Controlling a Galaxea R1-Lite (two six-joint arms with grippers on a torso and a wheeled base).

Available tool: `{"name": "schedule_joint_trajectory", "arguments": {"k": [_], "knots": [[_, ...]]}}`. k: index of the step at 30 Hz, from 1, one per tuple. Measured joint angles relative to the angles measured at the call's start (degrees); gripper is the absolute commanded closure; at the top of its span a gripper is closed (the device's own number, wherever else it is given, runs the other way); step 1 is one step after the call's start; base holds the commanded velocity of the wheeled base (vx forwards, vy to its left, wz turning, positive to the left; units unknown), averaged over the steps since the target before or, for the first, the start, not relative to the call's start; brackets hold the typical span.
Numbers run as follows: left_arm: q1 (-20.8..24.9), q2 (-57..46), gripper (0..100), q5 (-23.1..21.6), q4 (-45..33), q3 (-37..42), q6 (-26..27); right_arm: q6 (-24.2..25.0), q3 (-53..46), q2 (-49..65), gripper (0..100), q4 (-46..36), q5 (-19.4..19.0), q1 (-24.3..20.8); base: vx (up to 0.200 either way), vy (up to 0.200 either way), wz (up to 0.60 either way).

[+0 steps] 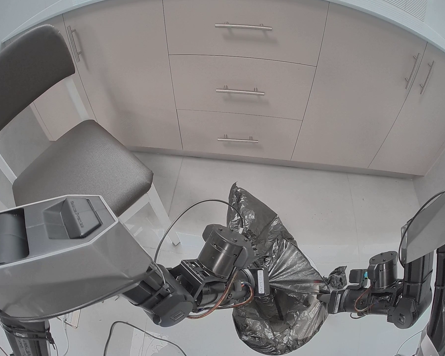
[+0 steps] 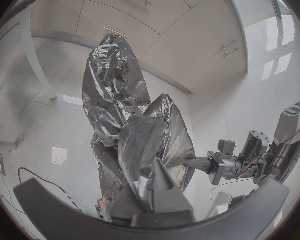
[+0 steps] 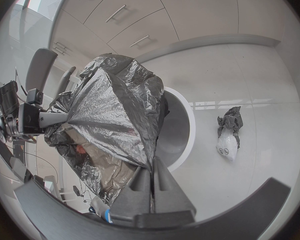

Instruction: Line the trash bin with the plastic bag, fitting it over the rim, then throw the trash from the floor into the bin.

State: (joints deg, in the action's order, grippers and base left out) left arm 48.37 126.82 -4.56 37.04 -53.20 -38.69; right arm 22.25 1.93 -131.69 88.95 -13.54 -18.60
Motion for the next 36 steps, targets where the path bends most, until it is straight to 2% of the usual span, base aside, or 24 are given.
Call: {"name": "schedule_joint_trajectory", "arguments": {"k": [14, 15, 36], "knots": [[1.8, -0.3, 100, 0.4, 0.1, 0.0, -0.1, 0.0, 0.4, -0.2, 100, 0.0, -0.1, 0.1, 0.000, 0.000, 0.00], [1.8, -0.3, 0, 0.4, 0.1, 0.0, -0.1, 0.0, 0.4, -0.2, 100, 0.0, -0.1, 0.1, 0.000, 0.000, 0.00], [1.6, -0.3, 0, 0.4, 0.2, 0.6, 0.5, 0.4, 1.0, 0.0, 100, 0.0, 0.0, 0.9, 0.000, 0.000, 0.00]]}}
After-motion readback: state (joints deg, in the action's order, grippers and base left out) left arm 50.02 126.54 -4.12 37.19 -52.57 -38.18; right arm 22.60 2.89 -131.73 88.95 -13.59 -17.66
